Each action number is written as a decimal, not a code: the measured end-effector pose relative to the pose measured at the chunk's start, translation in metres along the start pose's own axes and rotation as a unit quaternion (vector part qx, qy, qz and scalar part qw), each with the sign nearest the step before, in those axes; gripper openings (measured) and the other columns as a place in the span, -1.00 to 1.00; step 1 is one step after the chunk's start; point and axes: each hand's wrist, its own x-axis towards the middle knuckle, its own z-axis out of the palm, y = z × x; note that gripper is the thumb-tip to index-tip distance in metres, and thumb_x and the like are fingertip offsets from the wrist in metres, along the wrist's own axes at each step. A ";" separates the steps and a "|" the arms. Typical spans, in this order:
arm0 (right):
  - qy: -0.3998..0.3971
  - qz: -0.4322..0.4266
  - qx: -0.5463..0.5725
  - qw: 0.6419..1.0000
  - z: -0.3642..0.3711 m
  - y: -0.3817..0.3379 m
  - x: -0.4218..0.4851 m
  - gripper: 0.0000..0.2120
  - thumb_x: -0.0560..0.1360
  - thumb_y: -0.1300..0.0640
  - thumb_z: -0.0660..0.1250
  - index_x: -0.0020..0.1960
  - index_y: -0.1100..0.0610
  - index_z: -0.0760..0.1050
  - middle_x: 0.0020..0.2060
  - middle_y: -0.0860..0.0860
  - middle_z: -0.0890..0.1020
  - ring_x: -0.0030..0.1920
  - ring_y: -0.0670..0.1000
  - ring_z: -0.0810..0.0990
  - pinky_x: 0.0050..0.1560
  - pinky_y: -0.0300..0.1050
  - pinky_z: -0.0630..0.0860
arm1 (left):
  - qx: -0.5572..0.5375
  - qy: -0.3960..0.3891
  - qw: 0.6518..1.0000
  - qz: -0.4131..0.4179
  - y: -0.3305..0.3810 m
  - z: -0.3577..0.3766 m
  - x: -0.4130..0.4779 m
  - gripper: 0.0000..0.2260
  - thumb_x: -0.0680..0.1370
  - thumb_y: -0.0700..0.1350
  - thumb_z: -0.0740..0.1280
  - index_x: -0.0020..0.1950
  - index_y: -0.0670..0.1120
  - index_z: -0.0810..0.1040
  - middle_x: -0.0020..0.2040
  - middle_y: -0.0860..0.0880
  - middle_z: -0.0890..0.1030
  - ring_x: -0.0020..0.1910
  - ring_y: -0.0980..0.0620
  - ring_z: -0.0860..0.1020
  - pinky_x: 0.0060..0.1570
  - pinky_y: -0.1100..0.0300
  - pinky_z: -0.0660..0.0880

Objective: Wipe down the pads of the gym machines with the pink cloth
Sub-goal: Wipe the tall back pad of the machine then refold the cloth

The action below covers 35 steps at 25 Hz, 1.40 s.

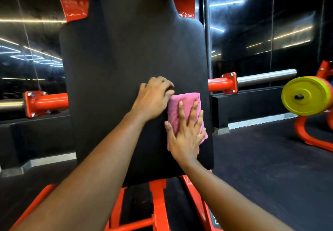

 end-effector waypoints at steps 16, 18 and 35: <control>0.187 0.237 -0.010 0.953 0.028 0.018 -0.002 -0.45 0.65 -0.07 0.21 0.58 -0.29 0.13 0.59 0.02 0.20 0.32 0.26 0.37 0.22 0.24 0.37 | 0.130 0.010 0.988 -0.088 -0.062 0.025 -0.096 -0.32 0.63 -0.03 0.20 0.64 0.07 -0.13 0.64 0.05 -0.18 0.61 0.02 -0.21 0.57 -0.14 -0.06; 0.191 0.166 -0.040 0.967 0.015 -0.010 0.058 -0.46 0.65 -0.11 0.13 0.59 -0.28 0.09 0.59 0.03 0.18 0.30 0.24 0.38 0.20 0.22 0.35 | 0.131 0.015 0.988 -0.081 -0.064 0.025 -0.096 -0.32 0.63 -0.02 0.19 0.64 0.07 -0.14 0.64 0.05 -0.19 0.61 0.02 -0.22 0.57 -0.14 -0.07; 0.174 0.090 -0.059 0.979 -0.012 -0.004 0.088 -0.48 0.67 -0.10 0.12 0.56 -0.35 0.03 0.60 -0.02 0.12 0.34 0.25 0.35 0.30 0.26 0.36 | 0.134 0.085 0.985 -0.069 -0.062 -0.013 -0.062 -0.42 0.56 -0.03 0.28 0.57 0.00 0.21 0.55 0.01 0.23 0.53 -0.06 0.21 0.40 -0.23 0.25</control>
